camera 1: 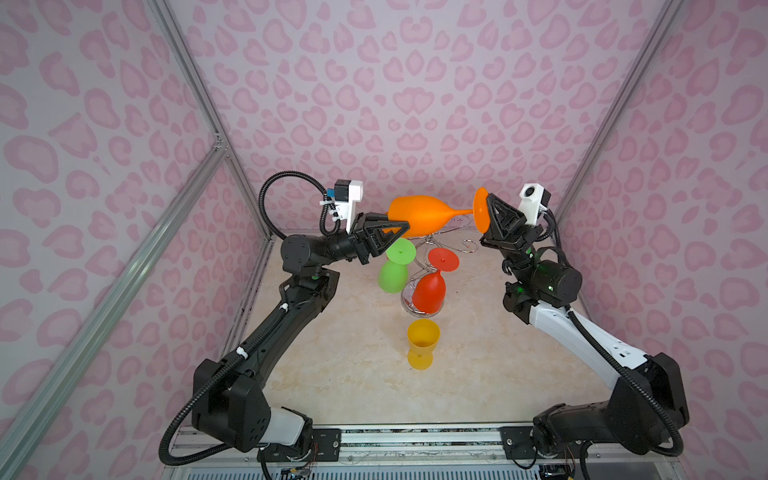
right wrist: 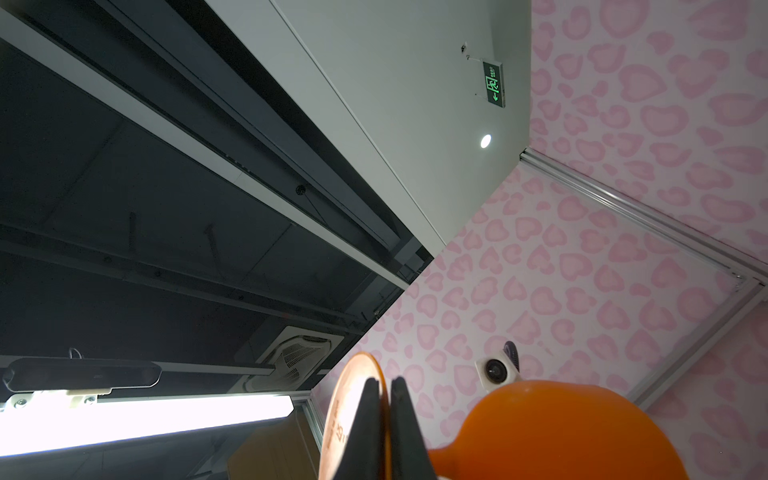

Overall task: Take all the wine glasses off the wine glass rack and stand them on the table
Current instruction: 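Grasp the orange glass bowl with the left gripper while the right gripper holds it, then carry the orange glass toward the robot with the left gripper while the right gripper withdraws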

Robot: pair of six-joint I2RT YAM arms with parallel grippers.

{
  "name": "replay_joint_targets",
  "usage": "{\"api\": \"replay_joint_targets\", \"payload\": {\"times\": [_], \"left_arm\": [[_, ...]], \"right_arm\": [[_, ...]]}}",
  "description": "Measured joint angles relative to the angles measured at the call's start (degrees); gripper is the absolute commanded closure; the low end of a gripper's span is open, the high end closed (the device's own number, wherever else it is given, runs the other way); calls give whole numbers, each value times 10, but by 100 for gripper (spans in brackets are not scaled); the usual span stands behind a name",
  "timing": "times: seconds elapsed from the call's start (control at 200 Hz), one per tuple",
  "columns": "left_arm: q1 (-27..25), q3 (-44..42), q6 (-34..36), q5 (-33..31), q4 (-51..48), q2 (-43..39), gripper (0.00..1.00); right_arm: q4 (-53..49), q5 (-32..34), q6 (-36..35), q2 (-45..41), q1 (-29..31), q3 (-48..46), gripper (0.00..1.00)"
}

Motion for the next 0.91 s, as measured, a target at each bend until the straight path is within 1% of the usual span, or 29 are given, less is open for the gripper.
{"api": "replay_joint_targets", "payload": {"times": [0.075, 0.14, 0.165, 0.24, 0.295, 0.37, 0.425, 0.48, 0.565, 0.625, 0.69, 0.79, 0.905], "left_arm": [[-2, 0, -2, 16, 16, -3, 95], [-3, 0, -3, 26, 19, -5, 98], [-2, 1, -6, 27, 18, -5, 98], [-2, 3, -6, 30, 6, -7, 98], [-2, 4, -6, 34, -2, -12, 98], [-2, 4, 0, 35, -20, -26, 97], [-2, 5, 12, 35, -44, -41, 97], [-1, 7, 33, 35, -80, -58, 97], [-1, 18, 92, 37, -178, -92, 97], [-2, 30, 154, 33, -278, -123, 97], [-4, 55, 236, 16, -411, -160, 97], [-5, 101, 344, -40, -609, -211, 98], [-8, 134, 429, -116, -805, -270, 98]], "right_arm": [[-34, -4, -13, -6, -7, 0, 81], [-75, -21, -29, -15, -14, 0, 71], [-89, -27, -36, -20, -17, 0, 67], [-139, -47, -70, -43, -28, 0, 58], [-183, -64, -103, -63, -36, 0, 54], [-276, -88, -169, -98, -49, 9, 51], [-372, -90, -238, -129, -59, 25, 50], [-474, -79, -317, -160, -67, 50, 48], [-636, -37, -445, -199, -69, 94, 48], [-741, 1, -523, -217, -74, 116, 48], [-830, 43, -587, -233, -87, 127, 48], [-935, 90, -648, -254, -113, 124, 48], [-1005, 113, -688, -280, -144, 112, 48]]}}
